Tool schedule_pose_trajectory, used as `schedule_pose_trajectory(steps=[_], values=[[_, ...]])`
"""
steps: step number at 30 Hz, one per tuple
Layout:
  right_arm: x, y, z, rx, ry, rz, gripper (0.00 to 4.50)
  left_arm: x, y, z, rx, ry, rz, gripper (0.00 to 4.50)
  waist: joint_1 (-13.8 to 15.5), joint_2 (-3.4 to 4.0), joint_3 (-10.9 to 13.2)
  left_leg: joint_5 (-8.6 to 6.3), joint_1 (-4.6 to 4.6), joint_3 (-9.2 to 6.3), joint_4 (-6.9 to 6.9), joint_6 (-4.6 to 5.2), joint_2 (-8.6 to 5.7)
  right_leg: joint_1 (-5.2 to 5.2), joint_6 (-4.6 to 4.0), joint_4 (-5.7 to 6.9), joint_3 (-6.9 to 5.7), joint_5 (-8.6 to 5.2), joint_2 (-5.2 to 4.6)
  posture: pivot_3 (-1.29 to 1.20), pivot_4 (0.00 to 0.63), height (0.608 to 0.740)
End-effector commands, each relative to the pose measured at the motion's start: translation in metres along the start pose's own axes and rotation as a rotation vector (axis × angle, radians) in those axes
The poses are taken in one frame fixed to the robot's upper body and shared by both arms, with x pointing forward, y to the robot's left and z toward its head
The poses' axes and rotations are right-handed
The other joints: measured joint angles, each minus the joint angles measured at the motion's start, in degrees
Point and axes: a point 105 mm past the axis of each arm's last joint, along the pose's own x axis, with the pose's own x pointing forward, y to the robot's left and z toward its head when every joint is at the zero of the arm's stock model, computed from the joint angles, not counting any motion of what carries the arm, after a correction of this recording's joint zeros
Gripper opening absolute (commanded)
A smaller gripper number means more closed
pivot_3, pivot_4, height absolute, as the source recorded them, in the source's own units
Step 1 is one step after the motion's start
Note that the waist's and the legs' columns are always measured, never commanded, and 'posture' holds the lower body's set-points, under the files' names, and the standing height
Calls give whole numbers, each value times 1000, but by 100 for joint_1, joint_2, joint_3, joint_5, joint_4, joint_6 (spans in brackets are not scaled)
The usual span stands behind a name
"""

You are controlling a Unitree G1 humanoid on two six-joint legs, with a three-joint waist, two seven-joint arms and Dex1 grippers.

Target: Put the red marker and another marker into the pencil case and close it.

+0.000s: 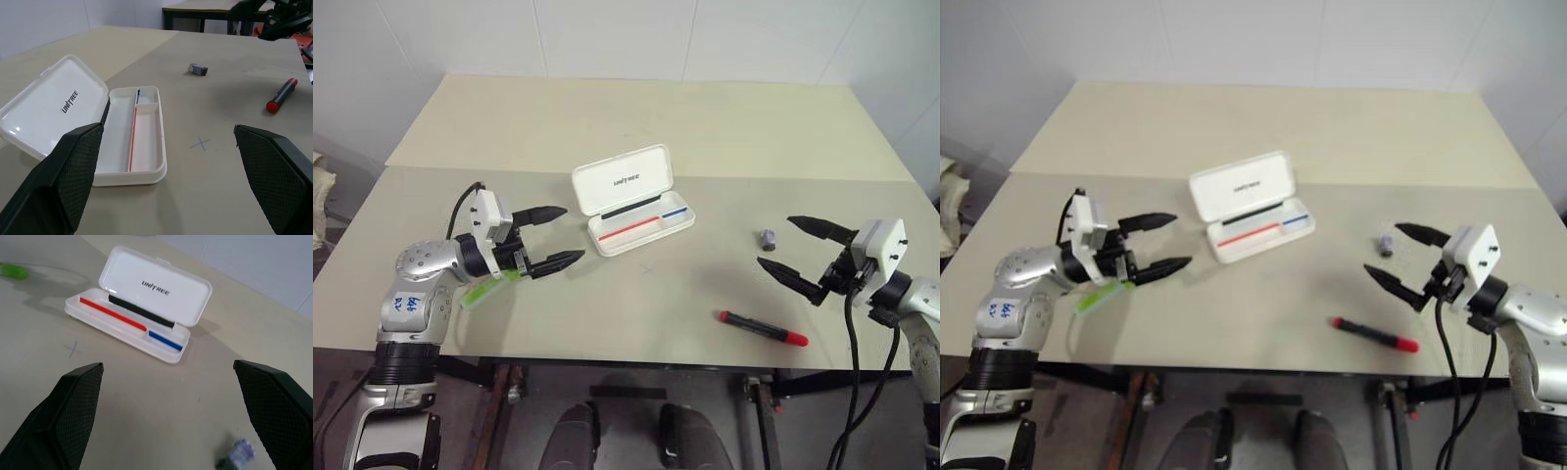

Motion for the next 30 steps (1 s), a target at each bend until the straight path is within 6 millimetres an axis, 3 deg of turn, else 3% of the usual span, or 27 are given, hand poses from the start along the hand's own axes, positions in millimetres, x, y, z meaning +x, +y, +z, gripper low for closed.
schedule_pose_trajectory(steps=[1,14,19,23,30], values=[[8,-1,10,-26,-35,23,4500,-3,0,14,52,-25,-15,4473,3,0,0,0,0,0,1,0,0,0,0,0,0,0,0,0,150,740],[40,4,17,-24,-99,112,4500,-5,-2,4,77,0,-12,4473,-13,0,0,-5,-4,3,9,7,4,-2,2,-1,1,4,-1,0,150,740],[52,11,17,-20,-125,127,4500,-8,4,-3,90,17,12,2875,-7,0,0,-6,-9,4,9,9,2,-6,2,-2,2,4,-4,0,150,740],[55,14,20,-27,-150,142,4500,13,3,-5,86,19,-6,1501,15,0,0,-7,-14,4,11,11,-1,-8,4,-1,2,5,-5,0,150,740],[62,28,20,-7,-188,136,4500,50,0,-8,85,26,-74,1501,-7,0,0,-14,-23,7,42,22,-5,-5,20,2,6,14,-4,0,150,740]])
